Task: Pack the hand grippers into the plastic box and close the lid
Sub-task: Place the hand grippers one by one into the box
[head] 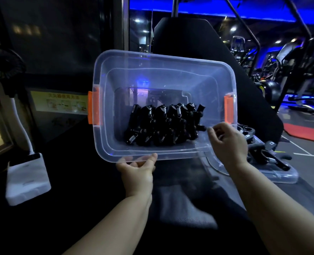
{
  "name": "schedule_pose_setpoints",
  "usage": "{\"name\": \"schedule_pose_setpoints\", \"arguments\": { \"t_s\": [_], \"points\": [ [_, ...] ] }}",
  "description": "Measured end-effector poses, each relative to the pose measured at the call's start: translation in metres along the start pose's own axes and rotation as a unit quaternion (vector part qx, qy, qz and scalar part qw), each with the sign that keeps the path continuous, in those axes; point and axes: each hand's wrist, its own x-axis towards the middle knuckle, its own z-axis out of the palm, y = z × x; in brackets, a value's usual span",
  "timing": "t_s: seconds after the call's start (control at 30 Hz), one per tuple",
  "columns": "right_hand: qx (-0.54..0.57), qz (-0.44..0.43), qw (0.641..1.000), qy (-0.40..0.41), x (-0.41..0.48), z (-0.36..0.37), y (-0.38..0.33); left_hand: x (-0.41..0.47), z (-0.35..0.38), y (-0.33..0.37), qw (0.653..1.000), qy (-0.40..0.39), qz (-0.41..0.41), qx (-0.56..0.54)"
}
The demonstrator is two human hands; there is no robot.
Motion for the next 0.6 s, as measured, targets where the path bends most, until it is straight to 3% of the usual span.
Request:
{"name": "schedule_pose_setpoints", "arguments": {
  "t_s": [0.3, 0.47, 0.6],
  "points": [
    [0.052, 0.118, 0.991, 0.048, 0.006, -0.022, 0.066, 0.007, -0.001, -0.005, 0.999, -0.036, 0.004, 0.003],
    [-0.059, 0.173, 0.983, -0.011, 0.004, -0.017, 0.102, 0.01, -0.001, -0.01, 0.998, -0.046, 0.007, 0.034],
    [-0.085, 0.229, 0.966, -0.083, -0.003, -0.012, 0.109, 0.008, 0.0, -0.01, 0.998, -0.044, 0.011, 0.041]
  ]
}}
